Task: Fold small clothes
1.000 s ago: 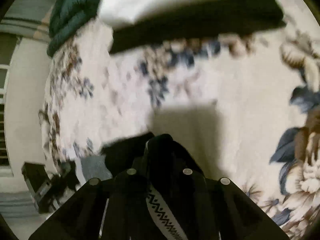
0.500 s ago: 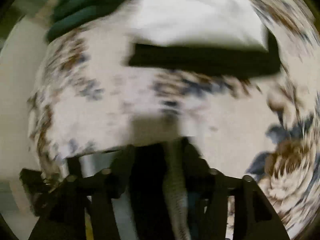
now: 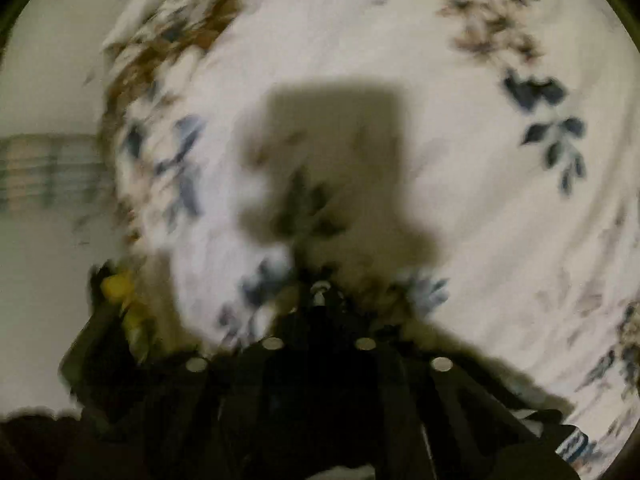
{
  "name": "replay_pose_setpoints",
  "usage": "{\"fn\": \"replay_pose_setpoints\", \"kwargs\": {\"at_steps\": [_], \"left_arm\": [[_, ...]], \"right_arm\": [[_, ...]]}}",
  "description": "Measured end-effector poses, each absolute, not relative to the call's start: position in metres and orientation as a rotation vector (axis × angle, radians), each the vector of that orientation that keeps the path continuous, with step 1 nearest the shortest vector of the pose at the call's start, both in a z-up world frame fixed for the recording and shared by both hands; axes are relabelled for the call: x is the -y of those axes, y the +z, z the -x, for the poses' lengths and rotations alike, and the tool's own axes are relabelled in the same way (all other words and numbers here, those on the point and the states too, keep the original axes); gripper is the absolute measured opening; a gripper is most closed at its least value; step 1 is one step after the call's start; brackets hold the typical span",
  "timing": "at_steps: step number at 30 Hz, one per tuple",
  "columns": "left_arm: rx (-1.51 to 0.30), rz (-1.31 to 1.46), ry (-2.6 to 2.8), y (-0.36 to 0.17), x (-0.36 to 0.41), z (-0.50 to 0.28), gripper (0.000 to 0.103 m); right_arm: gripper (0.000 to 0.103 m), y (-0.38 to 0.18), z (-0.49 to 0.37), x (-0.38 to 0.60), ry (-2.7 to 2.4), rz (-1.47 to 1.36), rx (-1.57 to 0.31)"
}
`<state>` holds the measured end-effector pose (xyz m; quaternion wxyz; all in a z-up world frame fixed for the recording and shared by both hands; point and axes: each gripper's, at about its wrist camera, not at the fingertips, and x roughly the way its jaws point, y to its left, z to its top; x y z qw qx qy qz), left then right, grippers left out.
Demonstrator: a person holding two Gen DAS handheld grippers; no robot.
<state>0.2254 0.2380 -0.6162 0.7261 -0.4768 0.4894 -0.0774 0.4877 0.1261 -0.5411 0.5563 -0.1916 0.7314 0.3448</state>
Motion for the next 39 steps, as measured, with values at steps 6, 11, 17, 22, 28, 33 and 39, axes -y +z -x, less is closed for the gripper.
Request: {"fn": "replay_pose_setpoints", "kwargs": {"at_steps": [6,11,17,22,28,33,39], "left_arm": [[-1.095,1.093,-0.195,-0.619,-0.234,-0.221,0.064],[-1.098,1.057,-0.211,-0.599,-0.24,-0.218,0.064],[-1.102,0.903,-0.115,-0.566,-0.25,-0.203,0.065],[-1.239,0.632,0.119,-0.586,-0.248,-0.183,0.065],[-1.289,0.504,0.227,-0.626,-0.241,-0.188,0.083],[-1.281,0.455,0.318,-0.637,-0.227,-0.2,0.103],[-1.307,0.483,0.35,-0.637,-0.226,-0.21,0.103]], "right_arm": [[0.005,-0.553,-0.521,-0.098,0.611,0.239,-1.787],[0.037,-0.52,-0.52,-0.07,0.636,0.116,-1.808],[0.068,-0.437,-0.501,0.062,0.498,-0.109,-1.68],[0.069,-0.431,-0.442,0.195,0.282,-0.247,-1.714],[0.069,-0.479,-0.402,0.271,0.107,-0.304,-1.664],[0.069,-0.5,-0.417,0.276,0.155,-0.373,-1.546],[0.082,-0.533,-0.462,0.255,0.267,-0.555,-1.543]]}}
